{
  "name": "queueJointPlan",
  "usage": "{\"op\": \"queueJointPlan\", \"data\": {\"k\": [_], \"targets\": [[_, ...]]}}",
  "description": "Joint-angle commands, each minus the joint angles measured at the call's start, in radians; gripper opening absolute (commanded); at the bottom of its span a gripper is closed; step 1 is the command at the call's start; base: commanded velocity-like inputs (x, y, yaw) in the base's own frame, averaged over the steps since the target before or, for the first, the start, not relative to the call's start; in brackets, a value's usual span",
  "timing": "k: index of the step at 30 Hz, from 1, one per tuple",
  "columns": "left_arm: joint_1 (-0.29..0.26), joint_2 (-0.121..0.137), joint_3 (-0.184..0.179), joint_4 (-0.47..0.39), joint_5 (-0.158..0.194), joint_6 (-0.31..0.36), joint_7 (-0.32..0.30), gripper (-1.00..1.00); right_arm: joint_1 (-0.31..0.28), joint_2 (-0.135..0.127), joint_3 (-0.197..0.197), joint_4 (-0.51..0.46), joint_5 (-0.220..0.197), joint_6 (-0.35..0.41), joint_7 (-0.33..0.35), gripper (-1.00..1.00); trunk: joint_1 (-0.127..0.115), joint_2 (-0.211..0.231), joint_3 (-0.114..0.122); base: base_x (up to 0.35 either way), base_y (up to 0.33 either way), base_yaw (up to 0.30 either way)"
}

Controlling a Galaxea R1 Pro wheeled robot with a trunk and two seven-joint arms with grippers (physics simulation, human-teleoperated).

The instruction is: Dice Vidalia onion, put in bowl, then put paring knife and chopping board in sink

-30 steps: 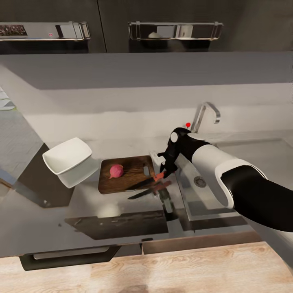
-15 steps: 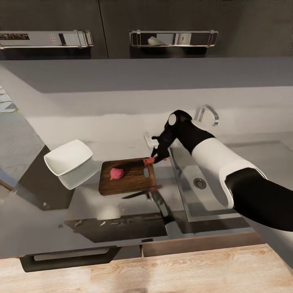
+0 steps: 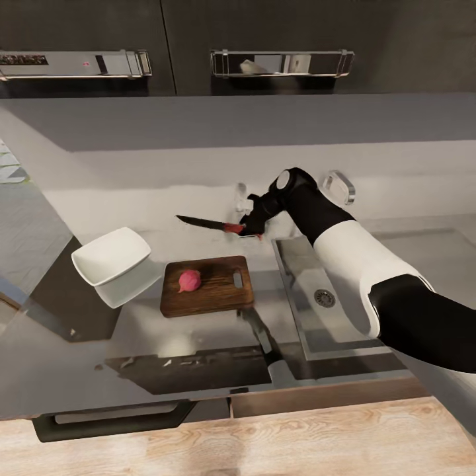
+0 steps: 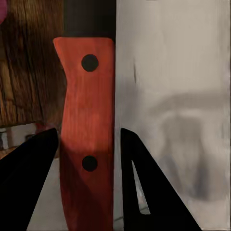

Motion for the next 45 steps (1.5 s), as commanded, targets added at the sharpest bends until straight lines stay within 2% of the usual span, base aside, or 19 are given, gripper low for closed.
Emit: {"op": "queueJointPlan", "data": {"k": [1,2,6,9,12,17,22,34,37,41,43,45], "targets": [[0.0,0.001,-0.007,-0.002,0.006,-0.002,0.006,1.0,-0.001,0.0,0.001,-0.001,-0.006,0.017,-0.008,-1.0,0.001,-0.002,-0.002,0.0,0.0,0.0],[0.0,0.001,-0.008,-0.002,0.006,-0.002,0.006,1.0,0.004,0.0,0.001,0.001,-0.025,0.033,-0.063,-1.0,0.001,-0.002,-0.002,0.0,0.0,0.0],[0.0,0.001,-0.007,-0.001,0.007,-0.001,0.006,1.0,0.048,0.0,0.001,0.0,-0.051,0.045,-0.196,-1.0,0.001,-0.002,-0.002,0.0,0.0,0.0],[0.0,0.001,-0.008,-0.001,0.007,-0.001,0.006,1.0,0.059,0.0,0.0,-0.001,-0.085,0.05,-0.221,-1.0,0.001,-0.002,-0.002,0.0,0.0,0.0],[0.0,0.002,-0.008,-0.003,0.006,-0.004,0.006,1.0,0.062,0.0,0.0,0.002,-0.113,0.052,-0.227,-1.0,0.001,-0.002,-0.002,0.0,0.0,0.0],[0.0,0.002,-0.01,-0.01,0.006,-0.017,0.006,1.0,0.062,0.0,0.0,0.003,-0.12,0.053,-0.229,-1.0,0.001,-0.002,-0.002,0.0,0.0,0.0],[0.0,0.004,-0.01,-0.016,0.006,-0.127,0.006,1.0,0.062,0.0,-0.001,0.008,-0.121,0.053,-0.234,-1.0,0.001,-0.002,-0.002,0.0,0.0,0.0],[0.0,0.008,-0.008,-0.03,0.006,-0.153,0.007,1.0,0.062,0.0,-0.002,0.013,-0.122,0.067,-0.247,-1.0,0.001,-0.002,-0.002,0.0,0.0,0.0],[0.002,0.009,-0.009,-0.06,0.006,-0.187,0.007,1.0,0.062,0.0,-0.002,0.02,-0.122,0.067,-0.251,-1.0,0.001,-0.002,-0.002,0.0,0.0,0.0],[0.003,0.011,-0.009,-0.074,0.006,-0.187,0.007,1.0,0.062,0.0,-0.002,0.03,-0.123,0.066,-0.26,-1.0,0.001,-0.002,-0.002,0.0,0.0,0.0],[0.006,0.019,-0.01,-0.124,0.006,-0.187,0.007,1.0,0.062,0.0,-0.002,0.032,-0.123,0.066,-0.263,-1.0,0.001,-0.002,-0.002,0.0,0.0,0.0],[0.02,0.038,-0.01,-0.209,0.006,-0.187,0.007,1.0,0.062,0.0,-0.002,0.034,-0.123,0.066,-0.264,-1.0,0.001,-0.002,-0.002,0.0,0.0,0.0]]}}
